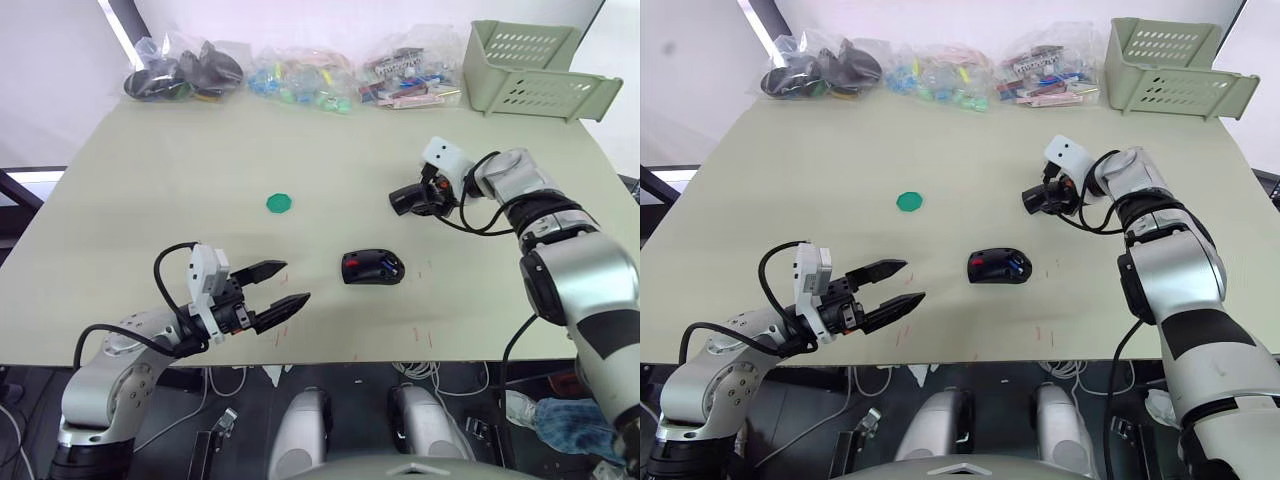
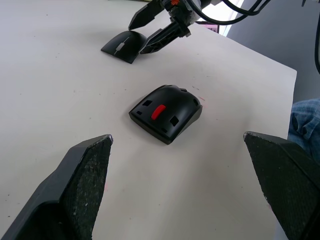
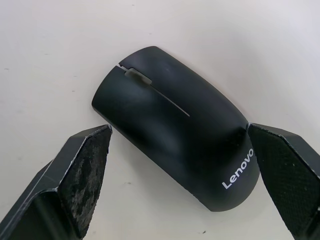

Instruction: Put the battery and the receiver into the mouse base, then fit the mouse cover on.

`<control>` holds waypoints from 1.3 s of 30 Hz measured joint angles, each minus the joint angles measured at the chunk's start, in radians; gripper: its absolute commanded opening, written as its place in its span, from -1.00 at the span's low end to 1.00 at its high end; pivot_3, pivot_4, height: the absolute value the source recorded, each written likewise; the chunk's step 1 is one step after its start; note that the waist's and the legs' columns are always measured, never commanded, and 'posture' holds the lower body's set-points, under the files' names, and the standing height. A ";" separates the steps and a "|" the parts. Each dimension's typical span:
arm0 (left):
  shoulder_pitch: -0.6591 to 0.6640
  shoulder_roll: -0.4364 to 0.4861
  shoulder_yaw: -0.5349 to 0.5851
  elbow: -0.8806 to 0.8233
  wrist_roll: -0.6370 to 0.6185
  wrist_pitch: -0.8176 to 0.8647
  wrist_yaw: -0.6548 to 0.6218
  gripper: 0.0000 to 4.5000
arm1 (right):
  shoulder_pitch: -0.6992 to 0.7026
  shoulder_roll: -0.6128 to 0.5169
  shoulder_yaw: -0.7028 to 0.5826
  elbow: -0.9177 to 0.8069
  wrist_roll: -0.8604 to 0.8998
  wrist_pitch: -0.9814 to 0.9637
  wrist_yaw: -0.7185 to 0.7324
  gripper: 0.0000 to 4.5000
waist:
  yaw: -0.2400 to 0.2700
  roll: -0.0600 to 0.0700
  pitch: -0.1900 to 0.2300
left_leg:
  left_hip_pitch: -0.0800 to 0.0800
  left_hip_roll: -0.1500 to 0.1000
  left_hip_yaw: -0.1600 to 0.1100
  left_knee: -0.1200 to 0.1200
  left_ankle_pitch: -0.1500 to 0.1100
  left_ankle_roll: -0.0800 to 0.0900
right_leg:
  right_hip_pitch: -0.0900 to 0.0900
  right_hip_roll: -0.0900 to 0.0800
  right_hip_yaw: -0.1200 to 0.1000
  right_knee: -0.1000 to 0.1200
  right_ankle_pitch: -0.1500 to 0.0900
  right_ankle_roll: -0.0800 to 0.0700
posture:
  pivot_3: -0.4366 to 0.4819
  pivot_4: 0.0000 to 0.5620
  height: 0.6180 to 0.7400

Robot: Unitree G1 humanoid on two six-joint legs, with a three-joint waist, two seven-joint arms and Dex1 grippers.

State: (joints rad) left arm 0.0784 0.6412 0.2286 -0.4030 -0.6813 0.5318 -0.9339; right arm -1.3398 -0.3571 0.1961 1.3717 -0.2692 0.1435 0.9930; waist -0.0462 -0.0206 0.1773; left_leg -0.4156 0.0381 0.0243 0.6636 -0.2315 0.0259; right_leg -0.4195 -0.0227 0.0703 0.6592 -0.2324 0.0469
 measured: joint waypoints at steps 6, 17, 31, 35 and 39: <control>-0.001 0.002 0.000 0.005 0.000 -0.017 -0.009 1.00 | -0.012 -0.021 0.000 -0.001 -0.002 0.010 0.140 1.00 | 0.000 0.000 0.000 | 0.000 0.000 0.000 0.000 0.000 0.000 | 0.000 0.001 0.000 0.000 0.000 0.000 | -0.05 -0.47 1.00; -0.031 0.004 -0.002 0.054 0.003 -0.037 -0.041 1.00 | -0.002 -0.026 0.021 -0.001 -0.042 -0.138 0.107 1.00 | -0.001 0.000 0.000 | 0.000 0.000 0.001 0.000 0.000 0.000 | 0.000 0.001 0.000 0.000 0.000 0.000 | -0.05 -0.47 1.00; 0.011 0.012 -0.001 0.056 0.003 -0.039 -0.044 1.00 | 0.019 0.002 0.060 0.002 -0.111 -0.173 0.120 1.00 | -0.009 0.000 0.000 | 0.000 0.000 0.000 -0.001 0.000 0.000 | 0.000 0.000 0.000 0.000 0.000 0.000 | -0.05 -0.47 1.00; 0.018 0.012 -0.001 0.053 0.003 -0.041 -0.042 1.00 | 0.019 0.000 0.059 0.002 -0.111 -0.167 0.143 1.00 | -0.012 0.000 0.000 | 0.000 0.000 -0.001 -0.001 0.000 0.000 | 0.000 0.000 0.000 0.000 0.000 0.000 | -0.05 -0.47 1.00; 0.016 0.012 -0.001 0.053 0.003 -0.045 -0.040 1.00 | 0.019 -0.018 0.059 0.002 -0.112 -0.152 0.183 1.00 | -0.013 0.000 0.000 | 0.000 0.000 -0.001 -0.001 0.000 0.000 | 0.000 0.000 0.000 0.000 0.000 0.000 | -0.05 -0.47 1.00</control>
State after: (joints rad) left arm 0.0943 0.6529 0.2273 -0.3503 -0.6785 0.4867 -0.9743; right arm -1.3205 -0.3754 0.2547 1.3737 -0.3808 -0.0090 1.1758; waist -0.0588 -0.0202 0.1776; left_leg -0.4158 0.0382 0.0237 0.6628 -0.2315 0.0258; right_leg -0.4199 -0.0229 0.0706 0.6589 -0.2325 0.0466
